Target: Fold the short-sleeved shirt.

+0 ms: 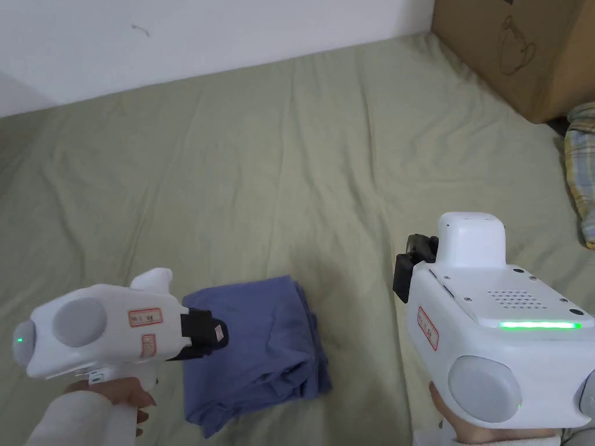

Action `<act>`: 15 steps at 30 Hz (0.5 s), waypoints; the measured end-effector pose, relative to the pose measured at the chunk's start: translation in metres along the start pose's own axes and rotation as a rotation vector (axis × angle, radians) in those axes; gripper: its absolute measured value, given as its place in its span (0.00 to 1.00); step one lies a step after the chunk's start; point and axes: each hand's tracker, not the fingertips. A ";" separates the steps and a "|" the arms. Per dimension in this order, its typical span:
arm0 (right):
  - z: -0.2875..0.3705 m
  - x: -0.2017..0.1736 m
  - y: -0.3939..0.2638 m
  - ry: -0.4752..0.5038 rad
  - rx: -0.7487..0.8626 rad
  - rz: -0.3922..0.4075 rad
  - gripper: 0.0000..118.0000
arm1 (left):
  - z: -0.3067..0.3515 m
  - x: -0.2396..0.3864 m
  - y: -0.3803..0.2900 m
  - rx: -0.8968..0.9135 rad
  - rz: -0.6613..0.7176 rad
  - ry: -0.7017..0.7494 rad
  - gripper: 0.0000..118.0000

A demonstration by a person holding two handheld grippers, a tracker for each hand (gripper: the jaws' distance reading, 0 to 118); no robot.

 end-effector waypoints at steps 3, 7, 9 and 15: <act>-0.001 0.002 0.000 -0.001 -0.006 -0.006 0.00 | -0.028 0.023 -0.019 -0.090 -0.006 -0.064 0.02; -0.002 0.008 -0.001 -0.006 -0.013 -0.016 0.00 | -0.060 0.036 -0.030 -0.127 0.028 -0.087 0.01; -0.002 0.012 0.000 -0.008 -0.015 -0.020 0.00 | -0.070 0.048 -0.033 -0.142 0.005 -0.099 0.01; -0.004 0.025 0.000 -0.028 -0.015 -0.060 0.00 | -0.074 0.077 -0.030 -0.162 -0.055 -0.076 0.01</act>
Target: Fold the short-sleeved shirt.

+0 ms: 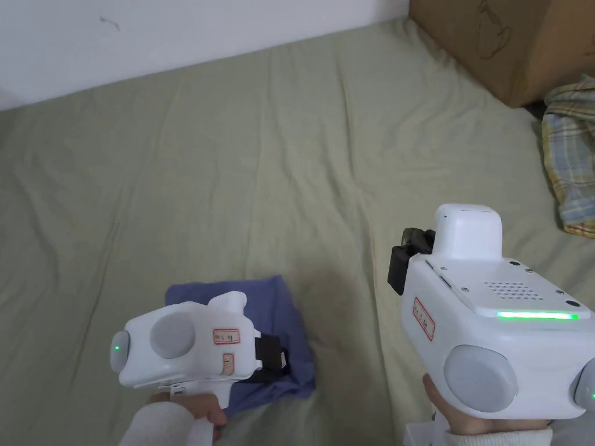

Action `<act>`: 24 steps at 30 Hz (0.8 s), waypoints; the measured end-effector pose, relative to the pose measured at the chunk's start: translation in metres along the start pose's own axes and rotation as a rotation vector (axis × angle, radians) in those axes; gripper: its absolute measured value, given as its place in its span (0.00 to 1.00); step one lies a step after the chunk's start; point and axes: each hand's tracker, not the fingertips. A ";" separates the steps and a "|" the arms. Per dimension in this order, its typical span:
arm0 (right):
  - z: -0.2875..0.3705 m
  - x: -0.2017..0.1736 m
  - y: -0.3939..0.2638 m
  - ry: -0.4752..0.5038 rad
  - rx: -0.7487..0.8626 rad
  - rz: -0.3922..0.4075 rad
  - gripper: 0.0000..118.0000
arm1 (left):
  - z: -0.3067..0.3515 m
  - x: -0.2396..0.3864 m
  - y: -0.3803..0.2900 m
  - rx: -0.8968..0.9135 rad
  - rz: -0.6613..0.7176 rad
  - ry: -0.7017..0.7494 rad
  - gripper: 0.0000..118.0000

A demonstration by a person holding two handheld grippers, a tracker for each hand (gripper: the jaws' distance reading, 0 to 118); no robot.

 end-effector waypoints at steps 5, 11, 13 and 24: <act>-0.002 0.004 -0.001 -0.013 -0.014 -0.005 0.00 | -0.012 0.022 -0.005 -0.019 -0.090 0.042 0.01; 0.004 0.002 0.003 -0.014 -0.010 0.003 0.00 | 0.006 0.023 -0.012 0.014 -0.107 -0.050 0.01; 0.008 -0.004 0.008 -0.007 -0.005 0.024 0.00 | 0.029 0.013 -0.012 0.087 -0.079 -0.089 0.01; 0.008 -0.114 0.051 0.233 -0.102 0.240 0.00 | 0.165 -0.117 -0.053 0.481 0.161 -0.222 0.01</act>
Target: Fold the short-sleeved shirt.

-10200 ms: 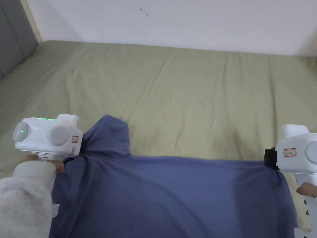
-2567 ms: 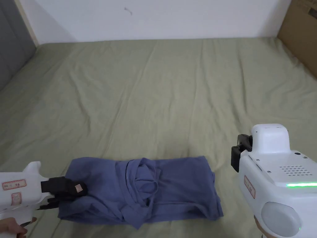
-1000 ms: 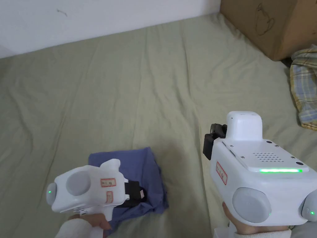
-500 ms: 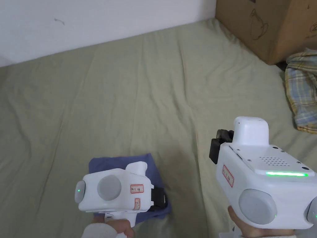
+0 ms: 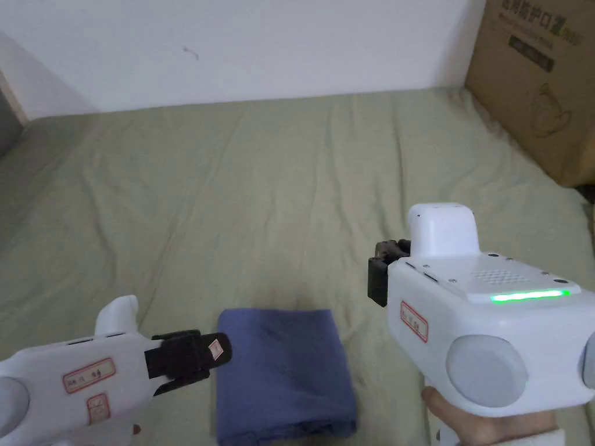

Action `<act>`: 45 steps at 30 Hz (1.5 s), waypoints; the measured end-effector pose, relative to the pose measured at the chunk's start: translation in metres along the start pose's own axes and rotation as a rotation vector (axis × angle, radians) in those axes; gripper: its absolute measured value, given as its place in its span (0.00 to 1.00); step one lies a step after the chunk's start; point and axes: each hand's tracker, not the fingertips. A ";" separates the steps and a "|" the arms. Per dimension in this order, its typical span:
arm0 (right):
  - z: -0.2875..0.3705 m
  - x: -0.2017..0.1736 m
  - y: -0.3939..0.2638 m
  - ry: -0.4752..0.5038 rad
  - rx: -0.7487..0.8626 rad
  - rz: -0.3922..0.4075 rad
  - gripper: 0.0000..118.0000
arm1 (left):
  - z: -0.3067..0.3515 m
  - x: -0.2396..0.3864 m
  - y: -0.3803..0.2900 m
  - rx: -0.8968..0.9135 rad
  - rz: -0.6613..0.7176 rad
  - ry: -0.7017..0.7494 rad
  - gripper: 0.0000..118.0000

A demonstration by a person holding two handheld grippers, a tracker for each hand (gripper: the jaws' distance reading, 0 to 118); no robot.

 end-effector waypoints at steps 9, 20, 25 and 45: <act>-0.124 -0.053 -0.050 0.116 -0.510 0.056 0.00 | 0.031 -0.066 -0.042 0.054 0.212 0.006 0.01; -0.169 -0.048 -0.086 0.069 -0.667 0.016 0.00 | 0.006 -0.093 -0.039 -0.001 0.248 -0.059 0.31; -0.169 -0.044 -0.088 0.076 -0.666 0.000 0.00 | -0.014 -0.091 -0.025 -0.056 0.234 -0.077 0.51; -0.161 -0.027 -0.084 0.101 -0.654 -0.109 0.00 | -0.168 -0.116 -0.010 -0.317 0.344 -0.231 0.23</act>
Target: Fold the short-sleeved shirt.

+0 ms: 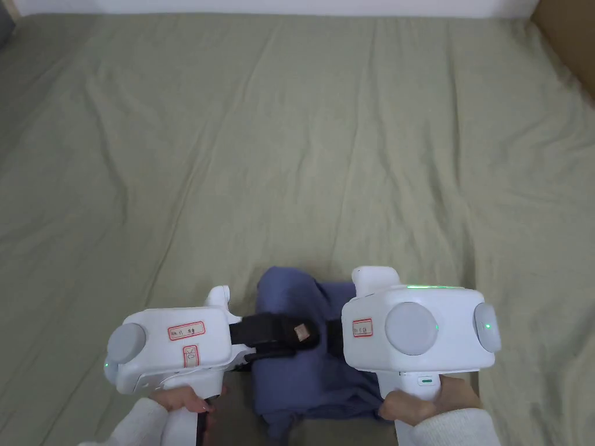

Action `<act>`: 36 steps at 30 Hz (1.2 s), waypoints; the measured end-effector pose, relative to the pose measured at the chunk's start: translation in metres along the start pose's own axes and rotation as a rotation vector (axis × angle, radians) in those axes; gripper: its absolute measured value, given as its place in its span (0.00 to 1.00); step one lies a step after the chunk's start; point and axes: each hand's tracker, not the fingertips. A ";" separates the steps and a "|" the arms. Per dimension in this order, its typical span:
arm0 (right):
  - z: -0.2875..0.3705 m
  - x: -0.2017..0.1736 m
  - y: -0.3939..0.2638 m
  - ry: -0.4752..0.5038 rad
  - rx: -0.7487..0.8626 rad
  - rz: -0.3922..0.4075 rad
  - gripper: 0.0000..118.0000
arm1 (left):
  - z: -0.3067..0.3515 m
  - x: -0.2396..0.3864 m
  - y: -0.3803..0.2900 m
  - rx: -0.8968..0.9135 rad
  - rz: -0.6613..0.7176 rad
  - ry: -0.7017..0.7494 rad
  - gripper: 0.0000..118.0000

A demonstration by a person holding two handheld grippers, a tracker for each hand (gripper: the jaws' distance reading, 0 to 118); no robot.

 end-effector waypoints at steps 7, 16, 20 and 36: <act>0.045 -0.009 0.002 -0.114 0.264 0.026 0.00 | 0.023 0.013 0.008 -0.032 -0.037 0.016 0.23; 0.129 -0.054 -0.003 -0.282 0.813 0.131 0.00 | 0.136 0.032 0.044 0.000 -0.225 0.455 0.23; 0.139 -0.062 -0.009 -0.276 0.883 0.118 0.00 | 0.195 0.026 0.064 0.011 -0.289 0.711 0.23; 0.112 -0.060 0.002 -0.304 0.821 0.105 0.00 | 0.328 -0.037 0.090 0.072 -0.396 1.305 0.80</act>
